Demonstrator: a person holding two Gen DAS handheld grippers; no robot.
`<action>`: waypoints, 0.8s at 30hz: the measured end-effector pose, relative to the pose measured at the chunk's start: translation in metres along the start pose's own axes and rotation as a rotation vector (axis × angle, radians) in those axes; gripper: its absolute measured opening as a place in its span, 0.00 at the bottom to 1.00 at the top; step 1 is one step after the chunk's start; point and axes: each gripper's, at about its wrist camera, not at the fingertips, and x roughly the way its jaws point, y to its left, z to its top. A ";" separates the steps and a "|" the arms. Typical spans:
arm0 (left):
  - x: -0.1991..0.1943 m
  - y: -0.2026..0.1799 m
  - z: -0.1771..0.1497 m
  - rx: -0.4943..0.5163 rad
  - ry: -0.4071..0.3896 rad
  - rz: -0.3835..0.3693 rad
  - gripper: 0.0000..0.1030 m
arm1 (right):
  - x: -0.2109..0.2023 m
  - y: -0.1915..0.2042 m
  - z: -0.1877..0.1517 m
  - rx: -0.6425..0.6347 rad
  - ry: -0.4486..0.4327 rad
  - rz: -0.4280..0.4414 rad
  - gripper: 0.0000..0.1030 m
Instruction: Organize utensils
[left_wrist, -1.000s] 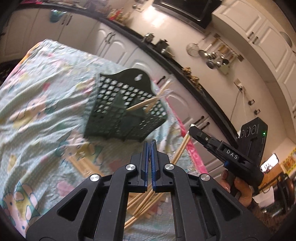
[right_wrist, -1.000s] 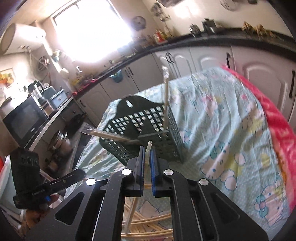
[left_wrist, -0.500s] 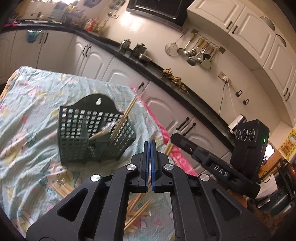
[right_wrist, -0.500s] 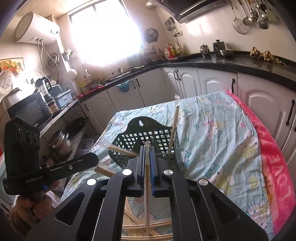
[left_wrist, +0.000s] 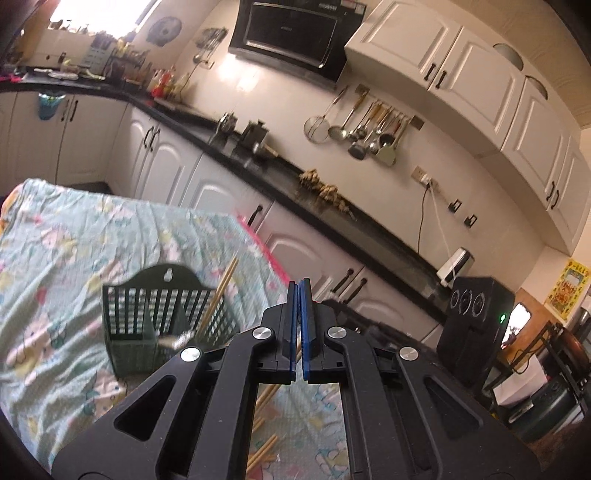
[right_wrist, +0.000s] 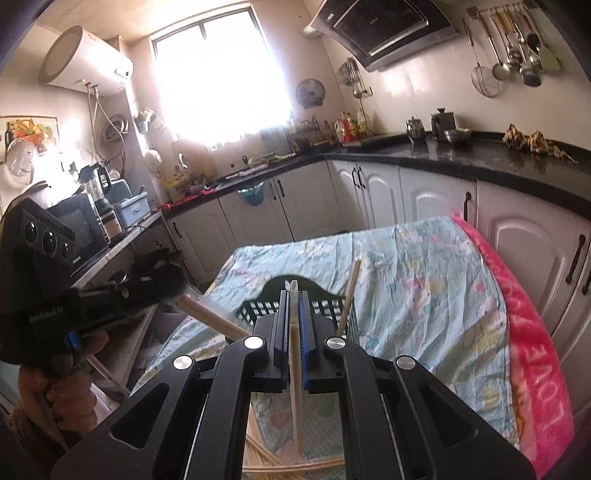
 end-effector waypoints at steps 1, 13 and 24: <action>-0.002 -0.001 0.004 0.005 -0.011 -0.001 0.00 | -0.001 0.001 0.003 -0.004 -0.009 0.001 0.05; -0.026 -0.014 0.048 0.058 -0.113 0.015 0.00 | -0.011 0.005 0.040 -0.030 -0.109 0.010 0.05; -0.035 -0.010 0.064 0.060 -0.149 0.033 0.00 | -0.019 0.013 0.075 -0.070 -0.202 0.009 0.05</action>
